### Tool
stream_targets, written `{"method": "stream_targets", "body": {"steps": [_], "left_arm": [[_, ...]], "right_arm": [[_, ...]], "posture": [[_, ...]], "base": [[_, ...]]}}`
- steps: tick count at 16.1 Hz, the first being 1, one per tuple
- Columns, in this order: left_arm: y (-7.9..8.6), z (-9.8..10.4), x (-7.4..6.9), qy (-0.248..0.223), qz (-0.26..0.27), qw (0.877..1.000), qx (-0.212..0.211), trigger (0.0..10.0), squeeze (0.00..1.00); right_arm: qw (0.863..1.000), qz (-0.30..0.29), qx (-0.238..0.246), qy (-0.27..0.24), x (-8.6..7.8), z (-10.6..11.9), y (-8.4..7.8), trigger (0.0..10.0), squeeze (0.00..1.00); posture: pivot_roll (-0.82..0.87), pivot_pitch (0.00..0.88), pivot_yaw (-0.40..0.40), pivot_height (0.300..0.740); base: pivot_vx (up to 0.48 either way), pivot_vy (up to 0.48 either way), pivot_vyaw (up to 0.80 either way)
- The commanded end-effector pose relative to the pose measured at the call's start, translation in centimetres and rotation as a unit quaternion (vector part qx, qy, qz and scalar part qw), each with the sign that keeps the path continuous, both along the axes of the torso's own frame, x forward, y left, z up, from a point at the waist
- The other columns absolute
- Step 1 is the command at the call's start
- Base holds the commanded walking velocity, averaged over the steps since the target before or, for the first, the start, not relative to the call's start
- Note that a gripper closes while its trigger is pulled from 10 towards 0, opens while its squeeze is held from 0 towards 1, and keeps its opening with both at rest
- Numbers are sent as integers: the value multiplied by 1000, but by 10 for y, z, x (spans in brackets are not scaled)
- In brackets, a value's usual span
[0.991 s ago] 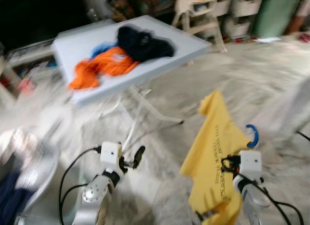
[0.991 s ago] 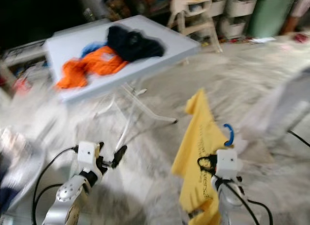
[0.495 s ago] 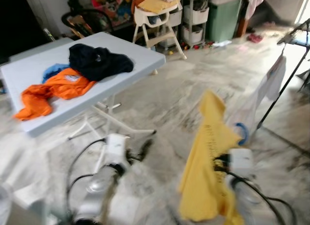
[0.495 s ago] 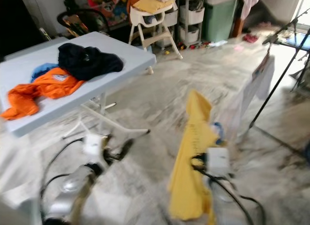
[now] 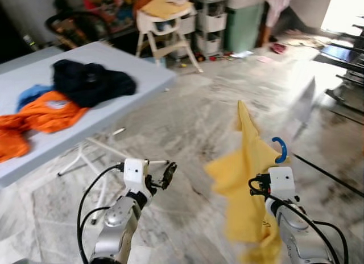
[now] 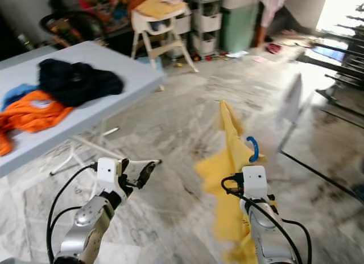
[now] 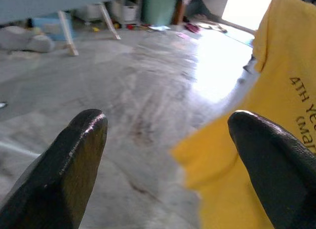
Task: Hang hanger
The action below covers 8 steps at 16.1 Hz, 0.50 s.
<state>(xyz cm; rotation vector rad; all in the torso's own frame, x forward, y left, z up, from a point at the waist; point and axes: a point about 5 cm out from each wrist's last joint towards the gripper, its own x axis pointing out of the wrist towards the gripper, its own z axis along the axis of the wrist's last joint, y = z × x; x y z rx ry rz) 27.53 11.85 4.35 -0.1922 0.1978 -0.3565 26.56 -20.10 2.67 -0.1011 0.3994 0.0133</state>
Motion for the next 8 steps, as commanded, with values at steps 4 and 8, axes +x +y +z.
{"method": "stream_targets", "body": {"steps": [4,8], "left_arm": [[14,0,4,-7,35,999,21,10000,0],[24,-4,-2,-5,72,997,23,10000,0]], "right_arm": [[999,35,9,-7,12,6,23,10000,0],[997,79,7,0,22,5,46,10000,0]], "posture": [[-148,0,-15,740],[-84,0,-56,740]], "base": [[257,348,0],[0,74,0]]}}
